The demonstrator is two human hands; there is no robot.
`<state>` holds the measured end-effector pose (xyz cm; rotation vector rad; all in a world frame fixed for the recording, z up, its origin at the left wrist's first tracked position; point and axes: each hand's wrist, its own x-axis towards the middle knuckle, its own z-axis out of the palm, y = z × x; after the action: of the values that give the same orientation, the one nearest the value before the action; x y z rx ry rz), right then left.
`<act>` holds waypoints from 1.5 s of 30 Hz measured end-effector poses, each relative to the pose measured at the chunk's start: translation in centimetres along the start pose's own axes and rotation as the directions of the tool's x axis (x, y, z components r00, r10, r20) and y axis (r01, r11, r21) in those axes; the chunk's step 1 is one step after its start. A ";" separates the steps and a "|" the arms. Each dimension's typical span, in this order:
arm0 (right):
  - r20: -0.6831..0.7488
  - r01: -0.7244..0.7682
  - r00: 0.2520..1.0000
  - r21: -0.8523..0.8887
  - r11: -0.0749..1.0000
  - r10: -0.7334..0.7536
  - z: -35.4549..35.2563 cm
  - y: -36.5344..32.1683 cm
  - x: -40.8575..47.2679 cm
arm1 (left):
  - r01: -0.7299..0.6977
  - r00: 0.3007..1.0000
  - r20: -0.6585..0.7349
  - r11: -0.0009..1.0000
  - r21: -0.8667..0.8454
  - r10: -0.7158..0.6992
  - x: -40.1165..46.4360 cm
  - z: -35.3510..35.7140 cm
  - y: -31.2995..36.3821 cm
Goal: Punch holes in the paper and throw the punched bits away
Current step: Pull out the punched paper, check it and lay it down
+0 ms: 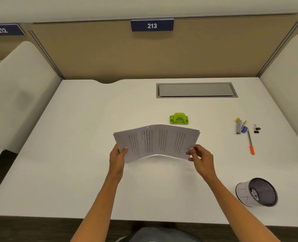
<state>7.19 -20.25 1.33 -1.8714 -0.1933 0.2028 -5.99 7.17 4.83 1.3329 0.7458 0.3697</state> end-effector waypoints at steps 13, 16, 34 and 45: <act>-0.176 0.026 0.984 -0.010 1.000 -0.027 -1.4 -2.3 0.2 | -0.014 1.000 0.001 1.000 0.013 0.014 -1.1 0.7 0.5; -0.207 0.031 0.978 0.002 1.000 -0.030 -1.8 -2.2 0.3 | -0.092 0.995 0.048 0.994 0.052 0.089 -1.0 0.3 0.3; -0.160 -0.024 0.987 0.000 1.000 0.024 -1.9 -1.8 0.8 | -0.115 0.993 0.059 0.975 0.188 0.106 -1.6 2.3 -0.5; -0.103 0.021 0.994 -0.057 0.998 -0.027 -1.8 -2.6 2.3 | -0.070 0.997 -0.026 0.978 0.196 0.076 -0.5 2.7 0.4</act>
<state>9.82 -20.61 4.28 -1.9289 -0.1515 0.0847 -4.45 4.91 5.48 1.5453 0.7780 0.3860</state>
